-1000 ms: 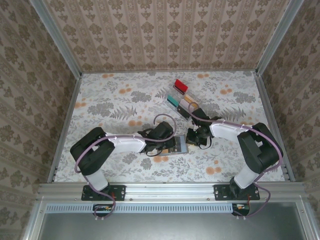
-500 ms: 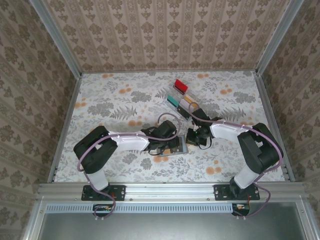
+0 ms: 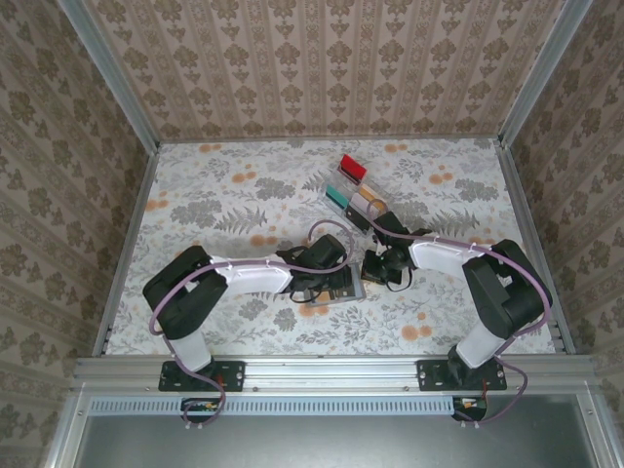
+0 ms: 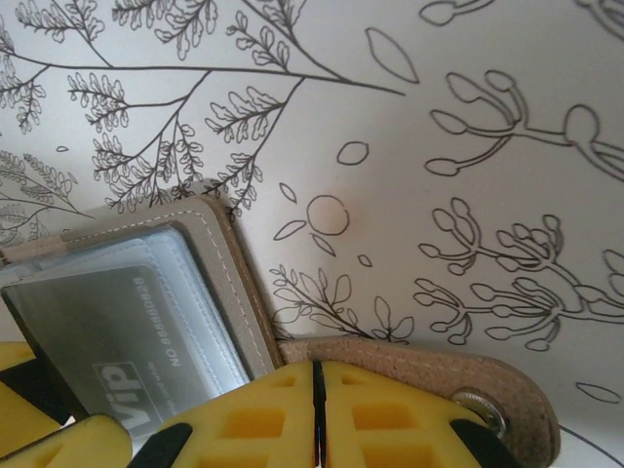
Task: Put the credit cards into the card holder
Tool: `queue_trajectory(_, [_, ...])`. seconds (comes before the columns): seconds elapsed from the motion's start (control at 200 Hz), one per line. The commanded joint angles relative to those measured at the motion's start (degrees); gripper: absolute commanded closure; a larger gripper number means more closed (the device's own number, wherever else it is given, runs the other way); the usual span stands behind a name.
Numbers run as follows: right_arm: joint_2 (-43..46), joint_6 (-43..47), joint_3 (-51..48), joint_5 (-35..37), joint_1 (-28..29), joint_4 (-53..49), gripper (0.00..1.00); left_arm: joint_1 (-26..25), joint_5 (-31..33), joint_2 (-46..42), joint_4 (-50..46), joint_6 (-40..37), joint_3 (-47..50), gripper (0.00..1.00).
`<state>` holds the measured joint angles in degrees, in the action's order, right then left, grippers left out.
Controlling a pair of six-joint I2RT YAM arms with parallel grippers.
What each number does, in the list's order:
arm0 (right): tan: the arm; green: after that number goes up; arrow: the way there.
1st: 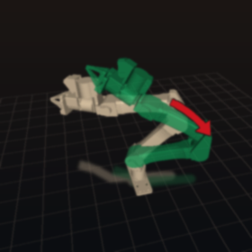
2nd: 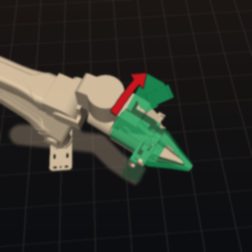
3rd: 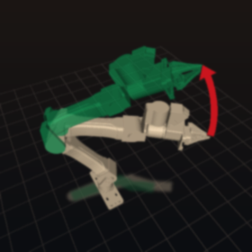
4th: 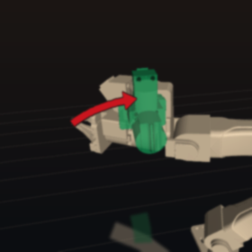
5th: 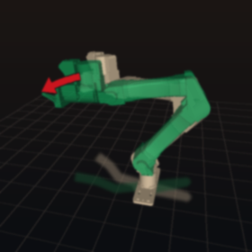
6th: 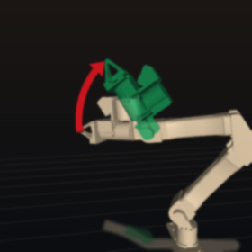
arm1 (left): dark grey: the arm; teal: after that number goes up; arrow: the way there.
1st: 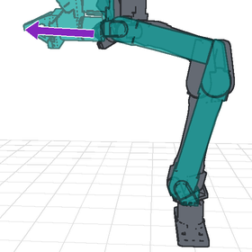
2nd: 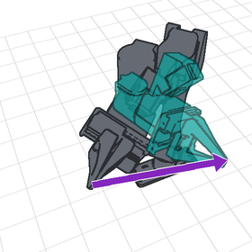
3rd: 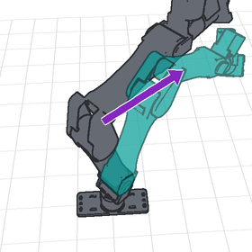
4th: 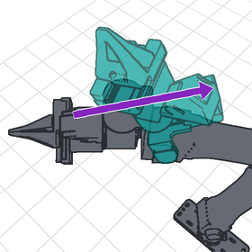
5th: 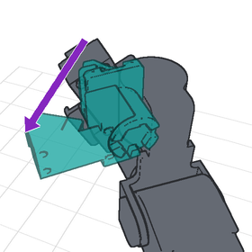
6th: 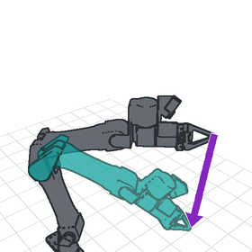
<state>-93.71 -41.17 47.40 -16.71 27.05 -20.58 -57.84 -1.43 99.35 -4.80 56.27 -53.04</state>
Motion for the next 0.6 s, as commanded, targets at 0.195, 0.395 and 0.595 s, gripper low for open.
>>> queue_trajectory(0.195, [-1.6, -0.8, -1.2, 0.0, 0.5, -0.5, 0.9, -0.4, 3.4, -1.7, -9.6, 0.3, 0.5, 0.51])
queue_trajectory(0.395, [-2.1, -0.9, -1.2, -0.6, 0.5, -0.1, 0.9, -0.5, 2.8, -2.9, -7.1, -0.4, 1.1, 0.51])
queue_trajectory(0.595, [-1.8, -0.8, -1.1, -0.3, 0.5, -0.4, 0.9, -0.4, 2.4, -3.9, -5.9, -1.3, -0.4, 0.54])
